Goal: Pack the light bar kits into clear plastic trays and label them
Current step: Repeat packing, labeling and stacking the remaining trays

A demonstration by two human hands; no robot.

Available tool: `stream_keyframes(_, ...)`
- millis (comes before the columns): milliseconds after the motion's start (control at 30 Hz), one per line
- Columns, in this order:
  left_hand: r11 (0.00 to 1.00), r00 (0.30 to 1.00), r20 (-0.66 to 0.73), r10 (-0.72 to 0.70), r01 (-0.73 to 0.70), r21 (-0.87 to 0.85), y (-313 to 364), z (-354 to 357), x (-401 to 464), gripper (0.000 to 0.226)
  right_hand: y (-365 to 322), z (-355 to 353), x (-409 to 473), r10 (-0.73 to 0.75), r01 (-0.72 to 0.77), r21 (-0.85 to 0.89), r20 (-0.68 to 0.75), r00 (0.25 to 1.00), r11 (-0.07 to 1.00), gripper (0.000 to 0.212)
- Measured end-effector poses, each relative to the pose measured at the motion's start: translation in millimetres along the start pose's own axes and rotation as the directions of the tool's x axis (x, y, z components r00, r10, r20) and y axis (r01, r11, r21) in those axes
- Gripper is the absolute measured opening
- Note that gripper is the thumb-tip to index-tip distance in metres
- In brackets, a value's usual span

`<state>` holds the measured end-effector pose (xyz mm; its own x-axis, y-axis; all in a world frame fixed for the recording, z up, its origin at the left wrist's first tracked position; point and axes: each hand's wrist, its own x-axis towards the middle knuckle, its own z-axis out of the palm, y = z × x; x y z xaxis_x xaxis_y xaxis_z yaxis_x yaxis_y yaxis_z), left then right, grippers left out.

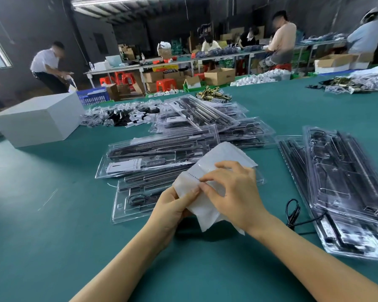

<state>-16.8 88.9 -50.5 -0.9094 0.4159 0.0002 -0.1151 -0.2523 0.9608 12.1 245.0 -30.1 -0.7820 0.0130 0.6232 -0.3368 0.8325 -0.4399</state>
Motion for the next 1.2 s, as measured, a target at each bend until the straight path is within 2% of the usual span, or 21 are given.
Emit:
stream_keyframes(100,1.0,0.999,0.053,0.008,-0.008,-0.007,-1,3,-1,0.035,4,-3,3,0.114,-0.115,0.161,0.014,0.993,0.98,0.009)
stream_keyframes(233,0.998,0.997,0.057,0.046,-0.049,0.042,-3,3,0,0.042,6,-3,2,0.087,-0.085,0.144,-0.008,0.996,0.986,0.011)
stream_keyframes(500,0.992,0.995,0.031,0.095,-0.097,0.078,-5,1,3,0.026,8,0,3,0.1,-0.1,0.172,0.01,0.995,0.98,0.003)
stream_keyframes(633,0.991,0.996,0.013,0.086,-0.087,0.099,-6,0,3,0.028,9,0,2,0.019,-0.023,0.092,0.043,0.999,0.996,0.02)
stream_keyframes(733,0.999,0.999,0.037,0.026,-0.027,0.037,-5,0,3,0.024,9,-4,4,0.107,-0.114,0.218,0.046,0.993,0.969,0.015)
stream_keyframes(800,1.0,0.999,0.04,0.007,-0.008,0.014,-4,0,4,0.027,10,-6,5,0.114,-0.118,0.209,0.031,0.993,0.971,0.009)
stream_keyframes(933,0.996,0.996,0.072,0.048,-0.053,0.068,-4,1,3,0.026,10,-7,6,0.09,-0.098,0.204,0.049,0.995,0.974,0.004)
stream_keyframes(1033,0.989,0.995,0.074,0.063,-0.073,0.128,-5,0,2,0.028,16,-8,8,0.183,-0.202,0.251,0.097,0.978,0.947,0.009)
stream_keyframes(1100,0.98,0.997,0.053,0.06,-0.069,0.186,-5,-1,2,0.026,20,-12,11,0.268,-0.271,0.311,0.053,0.962,0.911,0.009)
stream_keyframes(1200,0.957,0.995,-0.024,0.095,-0.085,0.279,-6,-4,4,0.017,28,-24,17,0.315,-0.269,0.343,-0.085,0.945,0.9,0.006)
